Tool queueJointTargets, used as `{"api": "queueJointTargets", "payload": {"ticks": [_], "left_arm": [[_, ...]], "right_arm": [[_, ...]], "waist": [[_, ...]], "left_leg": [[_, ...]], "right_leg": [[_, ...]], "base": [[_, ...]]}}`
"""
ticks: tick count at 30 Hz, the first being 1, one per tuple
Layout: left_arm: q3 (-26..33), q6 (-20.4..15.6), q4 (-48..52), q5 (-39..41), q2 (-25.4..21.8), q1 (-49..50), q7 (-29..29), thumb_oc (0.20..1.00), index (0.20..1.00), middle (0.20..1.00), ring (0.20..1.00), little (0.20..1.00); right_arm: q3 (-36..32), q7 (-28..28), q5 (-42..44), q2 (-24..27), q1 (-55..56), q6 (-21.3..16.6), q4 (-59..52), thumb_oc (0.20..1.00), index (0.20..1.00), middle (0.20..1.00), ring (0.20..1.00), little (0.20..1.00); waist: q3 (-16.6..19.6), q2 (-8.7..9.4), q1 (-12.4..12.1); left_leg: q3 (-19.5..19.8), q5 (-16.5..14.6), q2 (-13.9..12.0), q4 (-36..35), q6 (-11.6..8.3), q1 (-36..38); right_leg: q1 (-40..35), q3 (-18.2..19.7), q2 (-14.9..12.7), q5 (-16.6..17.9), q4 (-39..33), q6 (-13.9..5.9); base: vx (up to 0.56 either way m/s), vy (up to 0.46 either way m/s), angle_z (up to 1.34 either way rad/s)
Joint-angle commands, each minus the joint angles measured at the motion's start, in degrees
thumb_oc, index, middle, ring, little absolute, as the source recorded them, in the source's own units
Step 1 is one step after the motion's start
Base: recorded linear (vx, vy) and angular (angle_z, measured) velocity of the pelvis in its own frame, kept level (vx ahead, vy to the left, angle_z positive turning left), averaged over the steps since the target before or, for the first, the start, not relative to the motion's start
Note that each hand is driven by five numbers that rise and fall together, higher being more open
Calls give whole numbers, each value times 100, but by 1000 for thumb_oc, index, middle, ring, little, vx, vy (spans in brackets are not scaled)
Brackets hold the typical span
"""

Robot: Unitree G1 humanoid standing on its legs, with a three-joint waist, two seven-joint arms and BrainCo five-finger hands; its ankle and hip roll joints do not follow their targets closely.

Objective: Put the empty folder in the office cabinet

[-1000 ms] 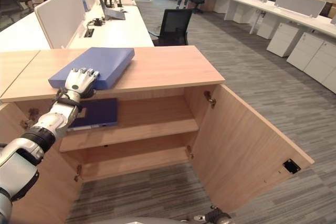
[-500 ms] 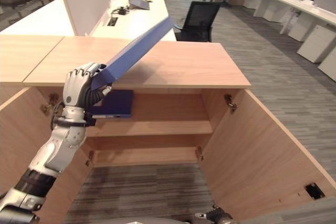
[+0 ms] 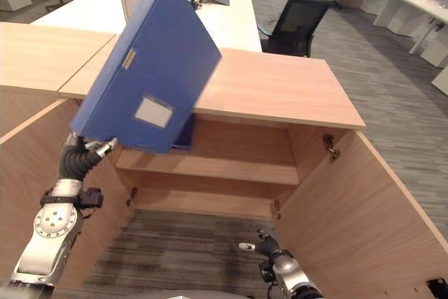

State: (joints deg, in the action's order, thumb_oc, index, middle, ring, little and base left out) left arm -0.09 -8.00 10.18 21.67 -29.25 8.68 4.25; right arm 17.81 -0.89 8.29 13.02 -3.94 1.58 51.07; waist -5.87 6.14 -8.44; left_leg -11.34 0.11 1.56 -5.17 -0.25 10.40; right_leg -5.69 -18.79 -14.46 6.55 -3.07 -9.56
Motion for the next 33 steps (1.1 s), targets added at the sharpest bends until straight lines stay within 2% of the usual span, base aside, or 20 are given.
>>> {"api": "queueJointTargets", "payload": {"ticks": [1, 7, 10, 20, 24, 26, 31, 33], "left_arm": [[-10, -201, 537, 1004, -136, -260, -527, 200, 200, 200, 200, 200], [-110, -162, 703, 1621, -363, -429, -735, 200, 200, 200, 200, 200], [-193, -116, 653, 1807, -282, -421, -765, 200, 200, 200, 200, 200], [-235, -1, 541, 1816, -154, -387, -733, 200, 200, 200, 200, 200], [-125, 28, 474, 1478, -214, -301, -719, 200, 200, 200, 200, 200], [56, 62, 355, 967, -370, -119, -716, 200, 200, 200, 200, 200], [355, 150, 138, 288, -681, 179, -797, 200, 200, 200, 200, 200], [553, 179, -67, -296, -891, 346, -837, 200, 200, 200, 200, 200]], "right_arm": [[-39, -252, 775, 51, -383, -121, -109, 1000, 1000, 1000, 1000, 1000], [-168, -410, 1290, 31, -453, -140, -89, 1000, 1000, 1000, 1000, 1000], [-191, -400, 1276, 60, -457, -143, -79, 1000, 1000, 1000, 1000, 1000], [-229, -393, 1160, 41, -428, -100, 40, 1000, 1000, 1000, 1000, 1000], [-295, -349, 1048, 125, -401, -112, -37, 1000, 1000, 1000, 1000, 1000], [-418, -228, 811, 330, -396, -127, -340, 1000, 1000, 1000, 1000, 1000], [-699, -28, 378, 728, -345, -132, -968, 1000, 1000, 1000, 1000, 1000], [-990, 133, 139, 1017, -281, -149, -1479, 1000, 1000, 1000, 1000, 1000]], "waist": [[-13, 149, -1], [4, 170, -48], [4, 169, -32], [-22, 152, -26], [-11, 155, -18], [-15, 125, -27], [0, 90, -1], [9, 64, 23]], "left_leg": [[484, -628, 400, 17, 313, -175], [498, -602, 420, 17, 315, -180], [496, -604, 422, 17, 315, -174], [506, -624, 415, 17, 312, -154], [521, -607, 424, 17, 314, -178], [517, -630, 409, 17, 313, -159], [513, -654, 405, 17, 324, -144], [515, -658, 401, 17, 328, -142]], "right_leg": [[177, -353, -592, 873, 113, -544], [180, -363, -626, 915, 116, -544], [182, -362, -632, 918, 118, -544], [159, -384, -621, 901, 127, -544], [180, -395, -631, 910, 122, -544], [167, -391, -621, 902, 121, -544], [164, -394, -631, 897, 115, -544], [165, -406, -638, 898, 119, -544]], "base": [[0, 0, 0], [0, 1, 1], [0, 0, 0], [0, 0, 0], [0, 0, 0], [0, 0, 0], [0, 0, 0], [0, 0, 0]]}}
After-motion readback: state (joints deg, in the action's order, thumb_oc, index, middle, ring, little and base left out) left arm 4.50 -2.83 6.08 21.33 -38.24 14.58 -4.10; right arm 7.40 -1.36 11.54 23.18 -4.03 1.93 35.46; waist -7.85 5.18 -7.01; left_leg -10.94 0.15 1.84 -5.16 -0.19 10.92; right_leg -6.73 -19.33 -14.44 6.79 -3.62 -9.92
